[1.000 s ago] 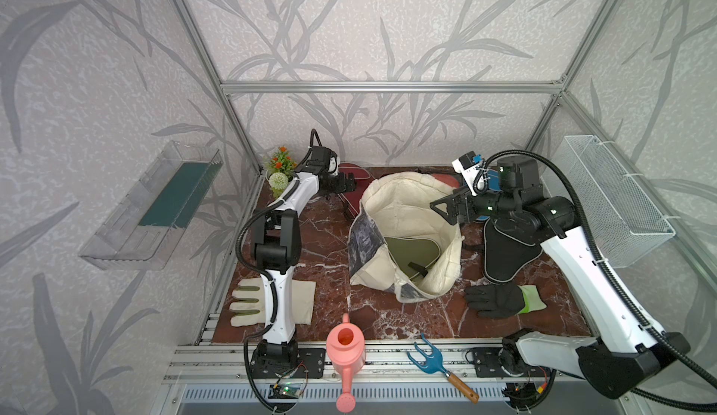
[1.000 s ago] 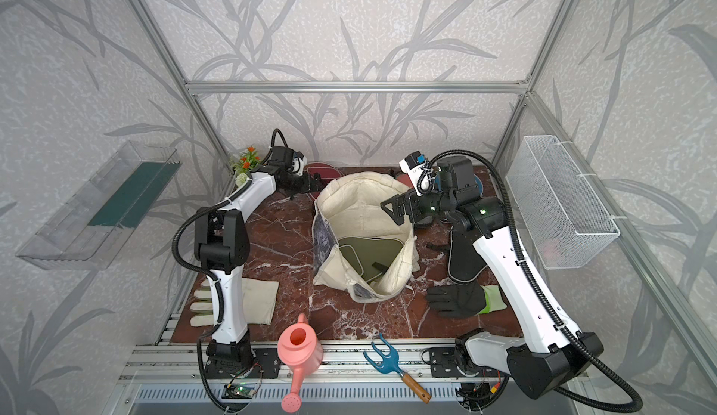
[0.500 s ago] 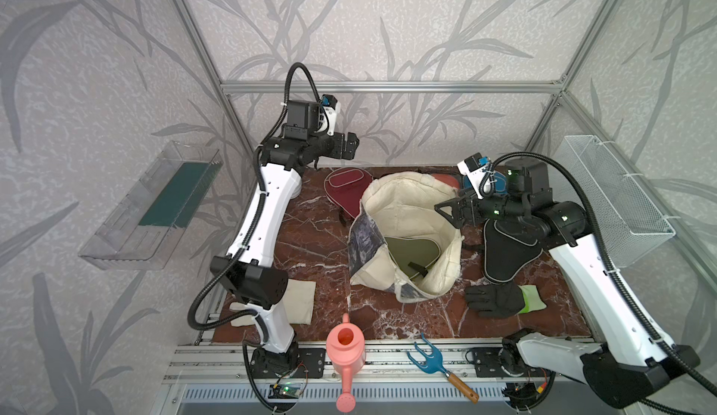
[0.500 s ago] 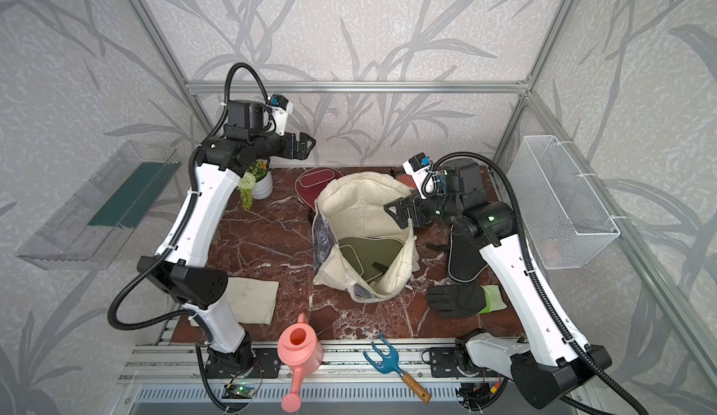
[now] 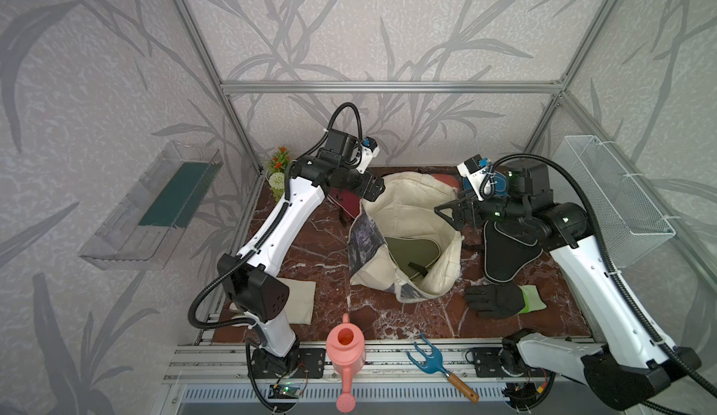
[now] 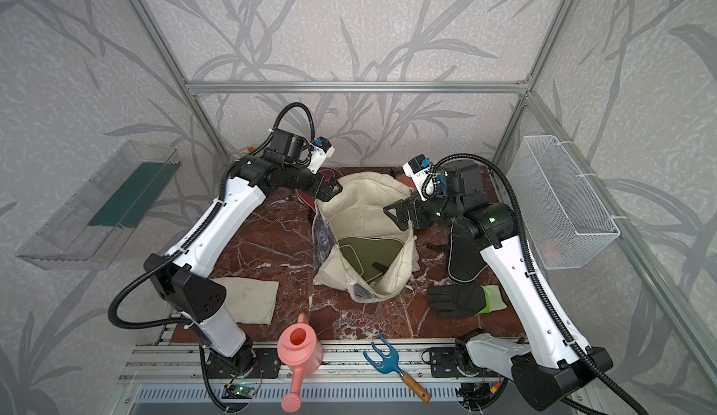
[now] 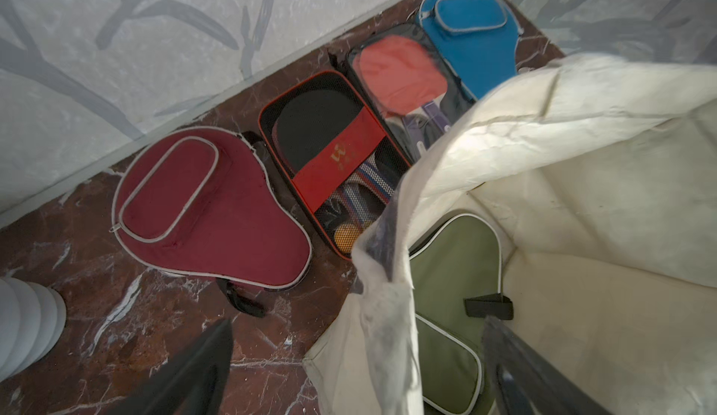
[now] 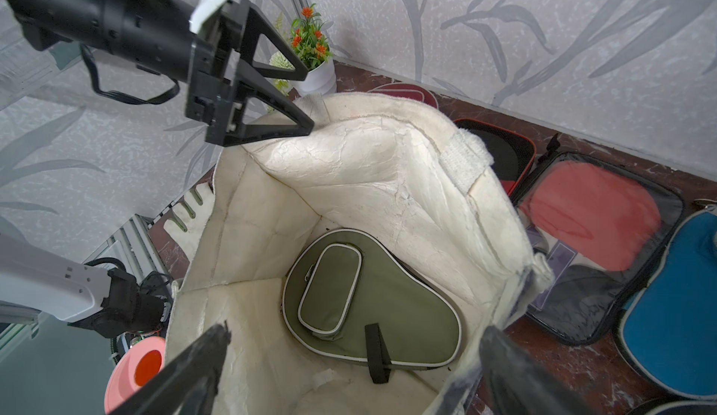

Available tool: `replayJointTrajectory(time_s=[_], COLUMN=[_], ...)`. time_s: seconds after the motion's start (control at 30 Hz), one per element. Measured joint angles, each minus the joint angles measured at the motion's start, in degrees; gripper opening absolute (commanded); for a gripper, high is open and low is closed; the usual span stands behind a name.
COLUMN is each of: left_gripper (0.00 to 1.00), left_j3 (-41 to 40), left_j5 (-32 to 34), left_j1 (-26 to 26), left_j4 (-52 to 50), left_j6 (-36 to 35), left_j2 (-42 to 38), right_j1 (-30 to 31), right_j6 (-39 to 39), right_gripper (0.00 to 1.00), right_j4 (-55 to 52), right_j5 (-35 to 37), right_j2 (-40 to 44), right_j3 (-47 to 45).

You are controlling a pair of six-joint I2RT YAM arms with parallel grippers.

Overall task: Remove the ping pong set from the canvas bag
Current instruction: Pick up the ping pong set from the canvas bag.

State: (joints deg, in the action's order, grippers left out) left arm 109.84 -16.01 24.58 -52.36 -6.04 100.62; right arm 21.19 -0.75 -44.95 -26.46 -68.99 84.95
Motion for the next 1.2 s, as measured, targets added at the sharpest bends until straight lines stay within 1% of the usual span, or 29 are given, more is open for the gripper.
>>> replayJointTrajectory(time_s=[0.07, 0.1, 0.13, 0.2, 0.23, 0.27, 0.3, 0.47, 0.57, 0.83, 0.93, 1.2], left_gripper=[0.9, 0.81, 0.68, 0.34, 0.21, 0.09, 0.0, 0.0, 0.0, 0.0, 0.0, 0.0], left_j3=[0.02, 0.02, 0.02, 0.04, 0.07, 0.07, 0.07, 0.04, -0.74, -6.97, -9.01, -13.25], left_j5=[0.46, 0.5, 0.39, -0.26, -0.68, -1.07, -1.55, -3.63, -5.14, -9.29, -10.62, -14.19], left_j1=[0.68, 1.01, 1.33, 1.75, 1.92, 1.97, 2.01, 2.1, 2.25, 2.97, 3.06, 2.91], left_j4=[-0.24, -0.31, -0.44, -0.57, -0.57, -0.57, -0.57, -0.76, -0.7, 3.5, 5.79, 9.6], left_j6=[-0.04, -0.11, -0.13, 0.11, -0.02, -0.07, -0.04, -0.2, 0.22, 2.05, 2.64, 5.7], left_j2=[1.55, 2.05, 2.29, 2.29, 2.21, 2.12, 2.05, 0.94, -1.16, -11.06, -12.76, -13.07], right_j1=[1.27, 2.27, 3.41, 5.05, 5.86, 6.38, 6.84, 10.08, 12.61, 18.21, 19.17, 21.35], right_j6=[0.46, 0.81, 1.29, 1.97, 2.38, 2.67, 3.02, 5.16, 6.25, 8.11, 7.56, 3.48], right_gripper=[0.99, 0.99, 0.99, 0.99, 0.99, 0.99, 0.99, 0.99, 0.99, 0.99, 0.99, 0.99], right_j4=[-0.15, -0.24, -0.37, -0.61, -0.81, -0.96, -1.2, -2.32, -2.56, -2.29, -1.14, 4.57], right_j5=[0.24, 0.59, 0.87, 1.22, 1.6, 2.03, 2.56, 6.19, 8.02, 12.74, 14.34, 21.2], right_j2=[-0.15, -0.24, -0.33, -0.59, -0.87, -1.18, -1.57, -3.58, -3.87, -4.35, -5.38, -9.4], right_j3=[-0.07, -0.09, -0.13, -0.28, -0.28, -0.31, -0.33, -0.98, -2.34, -5.79, -5.86, -9.4])
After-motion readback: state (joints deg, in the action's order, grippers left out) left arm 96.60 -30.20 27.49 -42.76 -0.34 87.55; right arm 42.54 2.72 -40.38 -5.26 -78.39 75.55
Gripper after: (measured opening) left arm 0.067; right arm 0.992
